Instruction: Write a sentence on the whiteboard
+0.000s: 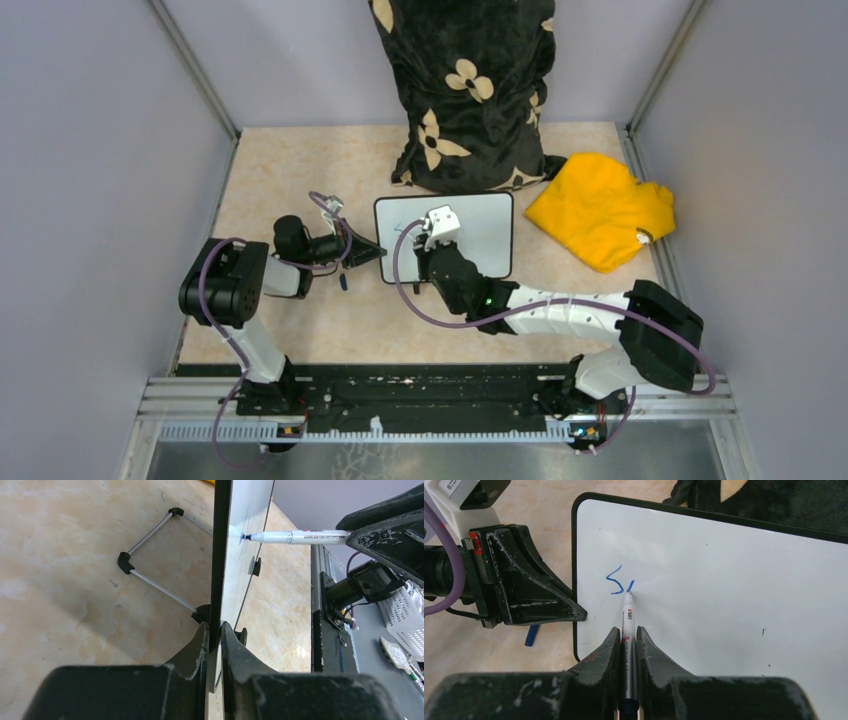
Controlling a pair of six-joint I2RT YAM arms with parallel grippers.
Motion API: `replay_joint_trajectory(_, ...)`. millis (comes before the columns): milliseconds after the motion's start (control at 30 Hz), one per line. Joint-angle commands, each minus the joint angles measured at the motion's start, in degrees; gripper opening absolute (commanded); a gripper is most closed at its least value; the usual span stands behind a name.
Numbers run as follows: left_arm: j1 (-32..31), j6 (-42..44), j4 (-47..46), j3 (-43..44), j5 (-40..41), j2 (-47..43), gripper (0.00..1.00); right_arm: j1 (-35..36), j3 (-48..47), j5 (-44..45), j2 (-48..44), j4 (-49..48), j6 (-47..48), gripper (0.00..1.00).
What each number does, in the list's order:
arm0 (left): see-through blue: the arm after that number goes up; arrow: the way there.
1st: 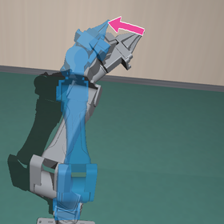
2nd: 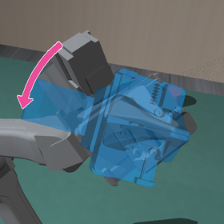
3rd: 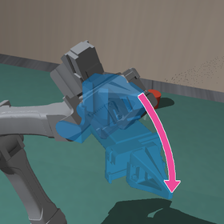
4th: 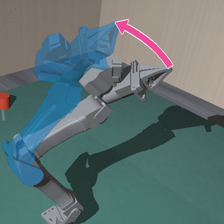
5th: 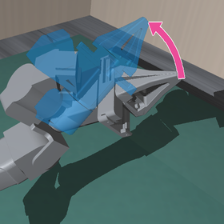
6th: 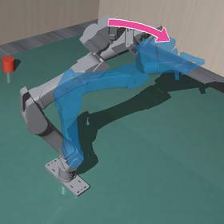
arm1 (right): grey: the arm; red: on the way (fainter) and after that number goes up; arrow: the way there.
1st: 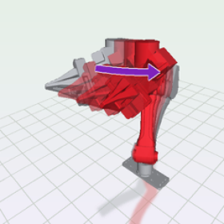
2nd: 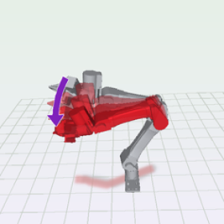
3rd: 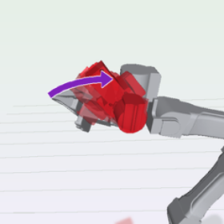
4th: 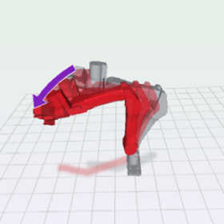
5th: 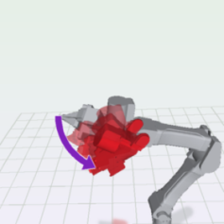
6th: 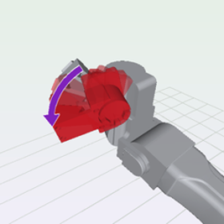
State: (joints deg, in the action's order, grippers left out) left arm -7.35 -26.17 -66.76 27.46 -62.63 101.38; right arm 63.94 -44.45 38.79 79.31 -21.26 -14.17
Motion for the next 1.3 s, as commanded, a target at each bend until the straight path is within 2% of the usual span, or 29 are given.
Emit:
replay_joint_trajectory(0, -0.2, 0.2, -0.6, 0.5, -0.9, 1.0, 0.00, -0.6, 0.3, -0.9, -1.0, 0.3, -0.7, 0.00)
replay_joint_trajectory(1267, -0.3, 0.2, -0.5, 0.6, -0.9, 1.0, 0.00, -1.9, -1.9, 2.5, -2.0, -3.2, 2.0, 0.00)
